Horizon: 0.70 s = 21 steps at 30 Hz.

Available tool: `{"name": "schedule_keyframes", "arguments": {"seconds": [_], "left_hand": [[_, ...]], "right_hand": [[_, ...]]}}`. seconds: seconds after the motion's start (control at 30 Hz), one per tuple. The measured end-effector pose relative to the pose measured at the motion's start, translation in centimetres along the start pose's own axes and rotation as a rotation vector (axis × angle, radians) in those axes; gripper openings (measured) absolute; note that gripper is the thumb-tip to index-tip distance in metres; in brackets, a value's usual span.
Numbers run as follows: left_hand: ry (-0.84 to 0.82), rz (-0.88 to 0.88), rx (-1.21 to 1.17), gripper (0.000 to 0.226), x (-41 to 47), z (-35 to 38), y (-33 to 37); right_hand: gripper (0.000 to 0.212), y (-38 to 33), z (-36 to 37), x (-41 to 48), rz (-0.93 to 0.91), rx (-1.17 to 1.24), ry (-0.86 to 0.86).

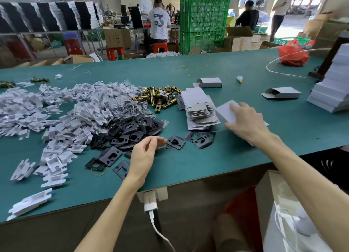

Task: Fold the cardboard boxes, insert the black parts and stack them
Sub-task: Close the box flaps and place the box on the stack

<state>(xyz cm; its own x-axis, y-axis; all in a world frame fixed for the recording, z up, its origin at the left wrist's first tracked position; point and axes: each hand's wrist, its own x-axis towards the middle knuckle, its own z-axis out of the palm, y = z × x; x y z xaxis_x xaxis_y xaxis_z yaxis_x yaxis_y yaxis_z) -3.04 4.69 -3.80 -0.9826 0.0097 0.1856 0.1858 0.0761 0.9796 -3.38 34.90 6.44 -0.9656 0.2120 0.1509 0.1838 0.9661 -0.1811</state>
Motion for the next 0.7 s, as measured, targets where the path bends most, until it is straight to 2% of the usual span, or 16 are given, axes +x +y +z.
{"name": "schedule_keyframes", "arguments": {"seconds": [0.3, 0.47, 0.6, 0.7], "left_hand": [[-0.012, 0.018, 0.018, 0.027, -0.1, -0.3, -0.2], [-0.018, 0.013, 0.027, 0.028, -0.3, -0.5, -0.3], [-0.024, 0.012, 0.031, 0.028, -0.2, -0.5, -0.2], [-0.023, 0.021, 0.034, 0.028, -0.2, -0.5, -0.2]], "right_hand": [[0.086, 3.3, 1.0, 1.8, 0.165, 0.13, -0.134], [0.085, 4.4, 1.1, 2.1, 0.217, 0.152, -0.066], [0.089, 5.2, 1.2, 2.4, 0.203, 0.147, -0.099], [0.083, 4.7, 0.9, 2.5, 0.205, 0.078, -0.099]]}}
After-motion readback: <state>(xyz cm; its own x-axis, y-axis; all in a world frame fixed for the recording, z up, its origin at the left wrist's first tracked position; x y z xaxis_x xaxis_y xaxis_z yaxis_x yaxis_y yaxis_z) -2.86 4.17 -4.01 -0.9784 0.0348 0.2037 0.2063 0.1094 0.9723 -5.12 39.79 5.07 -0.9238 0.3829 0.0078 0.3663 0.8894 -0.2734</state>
